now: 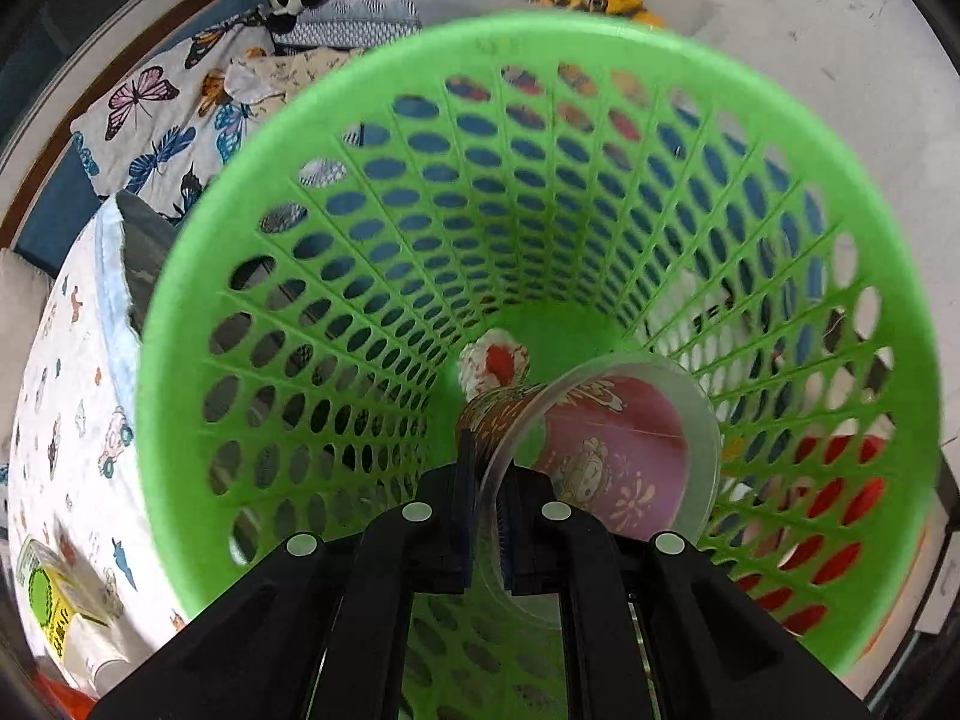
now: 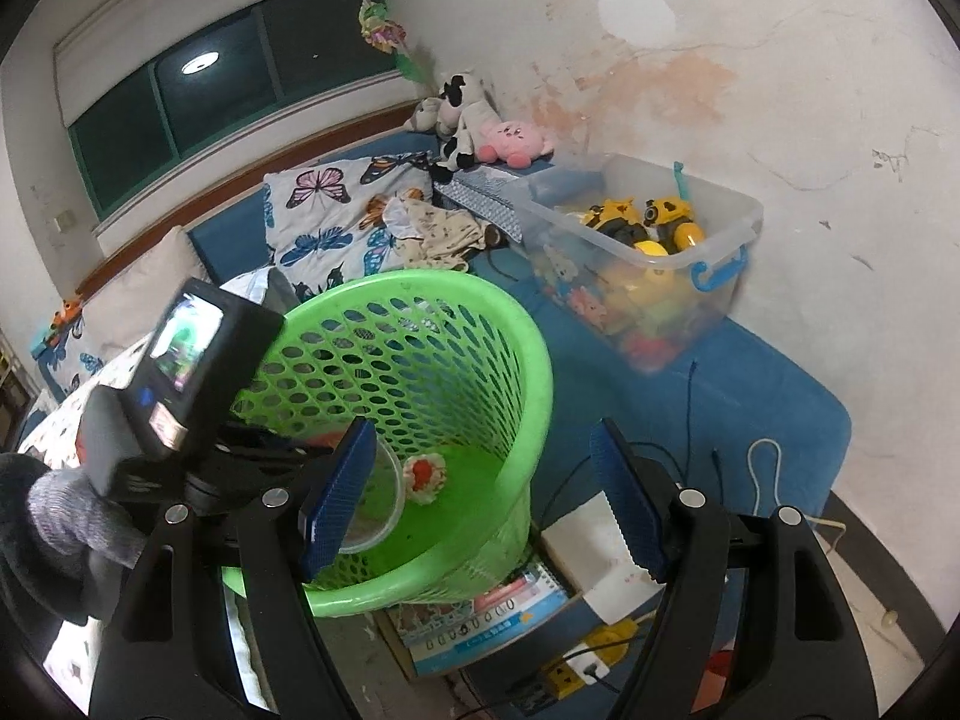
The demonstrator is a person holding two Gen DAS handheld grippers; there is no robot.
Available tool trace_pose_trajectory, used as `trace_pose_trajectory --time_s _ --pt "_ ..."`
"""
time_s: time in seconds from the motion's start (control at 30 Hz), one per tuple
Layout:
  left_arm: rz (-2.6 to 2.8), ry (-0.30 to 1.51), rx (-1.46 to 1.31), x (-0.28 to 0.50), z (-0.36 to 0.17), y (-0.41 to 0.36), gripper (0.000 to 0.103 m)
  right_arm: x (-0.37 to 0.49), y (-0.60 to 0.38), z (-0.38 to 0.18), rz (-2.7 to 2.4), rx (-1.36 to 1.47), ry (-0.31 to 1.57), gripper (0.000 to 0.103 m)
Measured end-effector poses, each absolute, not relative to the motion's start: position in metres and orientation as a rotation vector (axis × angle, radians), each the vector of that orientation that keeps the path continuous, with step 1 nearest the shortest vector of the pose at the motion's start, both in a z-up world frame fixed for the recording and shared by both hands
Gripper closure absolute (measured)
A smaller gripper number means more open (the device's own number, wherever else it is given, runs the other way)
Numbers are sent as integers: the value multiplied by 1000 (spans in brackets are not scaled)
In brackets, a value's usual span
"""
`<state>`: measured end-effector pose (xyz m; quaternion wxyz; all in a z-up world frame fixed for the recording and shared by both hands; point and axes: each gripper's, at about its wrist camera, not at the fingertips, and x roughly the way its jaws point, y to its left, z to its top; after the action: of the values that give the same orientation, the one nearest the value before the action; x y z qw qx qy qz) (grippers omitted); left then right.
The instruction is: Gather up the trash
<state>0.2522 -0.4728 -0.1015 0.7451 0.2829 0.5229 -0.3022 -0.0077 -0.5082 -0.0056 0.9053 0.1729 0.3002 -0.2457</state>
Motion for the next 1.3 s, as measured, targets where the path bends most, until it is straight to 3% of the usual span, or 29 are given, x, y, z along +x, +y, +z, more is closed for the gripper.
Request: trace_pose_trajectory --time_s 0.2,0.33,0.7,1.3 --pt "-644 1169 652 253 -110 -476 91 -11 -511 -9 -516 375 621 29" --pt "-639 1149 650 254 -106 -477 62 -12 -511 -11 -520 382 627 29" --pt "-646 1066 539 248 -65 -451 62 -15 -493 1 -506 367 621 29" --pt "-557 844 256 192 47 -265 52 1 -383 -2 -255 346 711 29"
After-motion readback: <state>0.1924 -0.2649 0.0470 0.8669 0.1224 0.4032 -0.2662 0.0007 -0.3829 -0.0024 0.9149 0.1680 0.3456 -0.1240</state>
